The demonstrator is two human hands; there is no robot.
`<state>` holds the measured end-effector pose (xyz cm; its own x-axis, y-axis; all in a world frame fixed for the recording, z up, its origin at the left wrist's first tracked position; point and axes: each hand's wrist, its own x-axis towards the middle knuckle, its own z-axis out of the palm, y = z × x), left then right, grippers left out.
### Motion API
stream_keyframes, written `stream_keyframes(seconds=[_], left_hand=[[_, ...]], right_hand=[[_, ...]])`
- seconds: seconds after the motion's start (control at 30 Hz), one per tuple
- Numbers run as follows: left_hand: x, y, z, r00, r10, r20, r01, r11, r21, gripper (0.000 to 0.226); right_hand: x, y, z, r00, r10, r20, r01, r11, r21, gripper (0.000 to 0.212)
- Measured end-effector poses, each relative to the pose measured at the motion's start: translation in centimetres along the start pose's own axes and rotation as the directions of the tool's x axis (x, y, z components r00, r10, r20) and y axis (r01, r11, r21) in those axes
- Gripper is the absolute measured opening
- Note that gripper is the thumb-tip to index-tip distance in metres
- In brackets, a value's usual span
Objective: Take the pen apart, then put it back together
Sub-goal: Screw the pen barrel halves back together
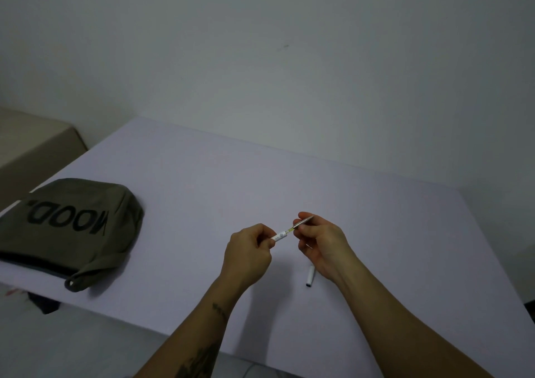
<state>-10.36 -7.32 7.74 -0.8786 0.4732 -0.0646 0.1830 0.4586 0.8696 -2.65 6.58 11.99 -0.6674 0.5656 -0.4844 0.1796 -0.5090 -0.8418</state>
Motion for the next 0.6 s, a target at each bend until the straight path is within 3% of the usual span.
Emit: stream_keyframes(seconds=[0.3,0.6], left_hand=[[-0.2,-1.0,0.2,0.999,-0.032,0.017,0.032,0.999,-0.006,0.015],[0.4,-1.8,0.2,0.999,-0.054,0.001,0.054,0.999,0.004,0.017]], right_hand=[[0.7,-0.9,-0.4,0.998,-0.045,-0.047,0.045,0.999,0.015,0.020],[2.0,-1.9,-1.0,0.997,-0.076,-0.010,0.075,0.997,-0.027,0.017]])
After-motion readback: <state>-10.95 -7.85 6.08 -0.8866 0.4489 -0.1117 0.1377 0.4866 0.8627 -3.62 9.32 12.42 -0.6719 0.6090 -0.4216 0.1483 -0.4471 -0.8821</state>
